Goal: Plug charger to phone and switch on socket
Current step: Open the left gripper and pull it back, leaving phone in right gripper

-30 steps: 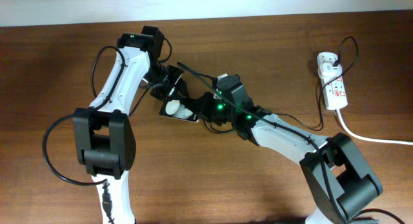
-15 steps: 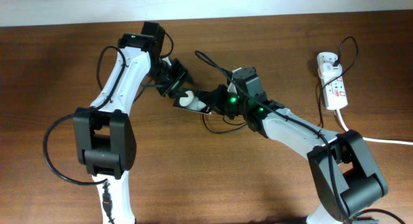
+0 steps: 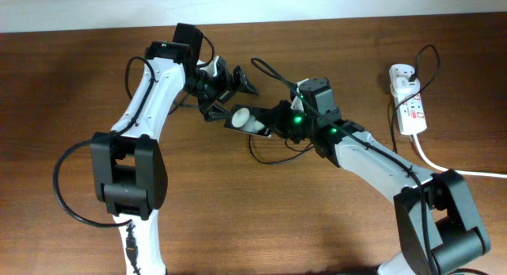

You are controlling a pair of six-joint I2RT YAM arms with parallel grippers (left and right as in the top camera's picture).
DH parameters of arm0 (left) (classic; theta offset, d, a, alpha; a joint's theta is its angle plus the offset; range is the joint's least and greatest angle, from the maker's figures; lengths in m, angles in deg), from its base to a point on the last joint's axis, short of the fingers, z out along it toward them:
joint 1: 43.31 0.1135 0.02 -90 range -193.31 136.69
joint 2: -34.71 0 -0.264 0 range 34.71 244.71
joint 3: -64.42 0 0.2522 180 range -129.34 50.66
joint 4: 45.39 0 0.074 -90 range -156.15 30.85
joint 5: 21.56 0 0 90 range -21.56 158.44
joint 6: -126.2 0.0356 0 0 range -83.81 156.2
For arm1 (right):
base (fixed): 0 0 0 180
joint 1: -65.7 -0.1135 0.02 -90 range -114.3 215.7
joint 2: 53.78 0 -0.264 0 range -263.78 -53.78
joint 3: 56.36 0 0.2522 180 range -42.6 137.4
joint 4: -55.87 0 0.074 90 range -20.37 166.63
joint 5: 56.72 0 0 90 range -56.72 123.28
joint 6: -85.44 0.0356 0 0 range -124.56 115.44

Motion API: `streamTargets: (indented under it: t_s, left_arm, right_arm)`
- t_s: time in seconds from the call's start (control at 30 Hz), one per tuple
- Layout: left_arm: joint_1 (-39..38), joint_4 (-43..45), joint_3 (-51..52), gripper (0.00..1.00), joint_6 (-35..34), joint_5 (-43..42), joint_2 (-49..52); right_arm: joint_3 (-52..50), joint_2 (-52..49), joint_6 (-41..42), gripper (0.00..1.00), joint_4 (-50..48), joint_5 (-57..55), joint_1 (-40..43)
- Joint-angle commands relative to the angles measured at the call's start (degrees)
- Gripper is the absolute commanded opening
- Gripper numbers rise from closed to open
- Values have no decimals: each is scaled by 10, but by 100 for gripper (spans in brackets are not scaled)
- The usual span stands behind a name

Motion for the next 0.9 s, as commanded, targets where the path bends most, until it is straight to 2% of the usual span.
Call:
streamTargets:
  t_s: [0.0, 0.07, 0.17, 0.33, 0.67, 0.87]
  left_arm:
    - [2, 7, 2, 100, 75, -50, -1]
    - [2, 7, 2, 100, 80, -58, -1]
    - [2, 20, 2, 99, 134, -120, -1]
    - [2, 30, 2, 99, 136, -147, -1]
    - [36, 42, 2, 100, 134, -261, -1]
    - [61, 25, 2, 100, 122, -261, -13]
  right_arm:
    - [14, 22, -8, 4, 2, 14, 5]
    - [14, 28, -9, 4, 4, 14, 5]
    - [14, 47, -14, 4, 5, 13, 12]
    - [14, 85, -20, 4, 28, 13, 38]
    - [14, 144, -47, 4, 76, 6, 79]
    - [14, 189, -68, 4, 101, -15, 87]
